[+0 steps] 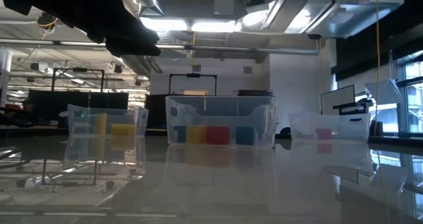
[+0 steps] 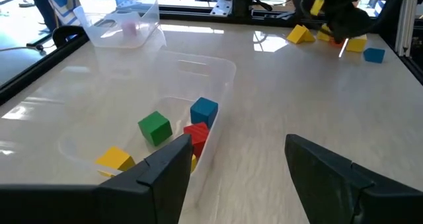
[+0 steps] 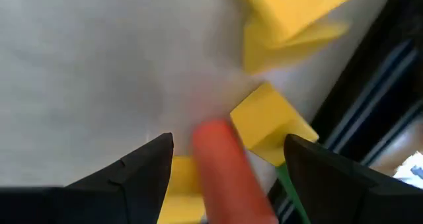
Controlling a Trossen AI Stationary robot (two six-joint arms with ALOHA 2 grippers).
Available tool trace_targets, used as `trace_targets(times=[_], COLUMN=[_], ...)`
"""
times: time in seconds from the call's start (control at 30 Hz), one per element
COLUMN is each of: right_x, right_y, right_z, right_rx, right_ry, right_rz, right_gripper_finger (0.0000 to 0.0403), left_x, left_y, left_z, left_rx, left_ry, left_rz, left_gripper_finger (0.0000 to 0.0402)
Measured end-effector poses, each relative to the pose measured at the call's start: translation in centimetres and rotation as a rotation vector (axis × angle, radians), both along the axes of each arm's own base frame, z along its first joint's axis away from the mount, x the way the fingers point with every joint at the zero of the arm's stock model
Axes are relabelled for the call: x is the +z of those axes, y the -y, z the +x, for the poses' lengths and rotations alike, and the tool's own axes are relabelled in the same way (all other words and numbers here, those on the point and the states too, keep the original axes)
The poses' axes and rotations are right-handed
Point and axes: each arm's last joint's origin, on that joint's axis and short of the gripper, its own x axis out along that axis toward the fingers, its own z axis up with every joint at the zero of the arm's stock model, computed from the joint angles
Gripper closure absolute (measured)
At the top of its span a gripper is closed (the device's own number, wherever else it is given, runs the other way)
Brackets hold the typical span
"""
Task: Sort blocks by size
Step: Put the yellow square block into the bottom transparent bin
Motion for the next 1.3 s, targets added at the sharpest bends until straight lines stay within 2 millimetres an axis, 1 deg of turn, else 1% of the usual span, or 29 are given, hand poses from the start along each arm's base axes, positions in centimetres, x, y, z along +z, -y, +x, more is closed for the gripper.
trace_targets(times=[0.07, 0.17, 0.63, 0.77, 0.93, 1.3], right_x=[-0.6, -0.9, -1.1, -1.1, -1.1, -1.0], right_y=[0.0, 0.3, 0.5, 0.9, 1.5, 2.8], right_z=[-0.2, -0.4, -0.4, -0.4, -0.1, 1.1], right_rx=[-0.004, -0.008, 0.07, 0.085, 0.101, 0.141], right_ry=[-0.002, -0.018, 0.047, 0.052, 0.065, 0.091], right_rz=[0.047, 0.047, 0.008, -0.017, -0.051, -0.04], right_gripper_finger=[0.0116, 0.0116, 0.0116, 0.0116, 0.0116, 0.0116], left_x=[0.0, 0.0, 0.0, 0.0, 0.0, 0.0], left_y=[0.0, 0.0, 0.0, 0.0, 0.0, 0.0], left_z=[0.0, 0.0, 0.0, 0.0, 0.0, 0.0], left_rx=[0.0, 0.0, 0.002, 0.001, 0.001, 0.001], left_ry=[0.0, 0.001, 0.002, 0.002, 0.001, 0.001], left_rz=[0.0, -0.001, -0.002, 0.001, 0.001, 0.002], left_gripper_finger=[0.0172, 0.0172, 0.0172, 0.0172, 0.0172, 0.0172])
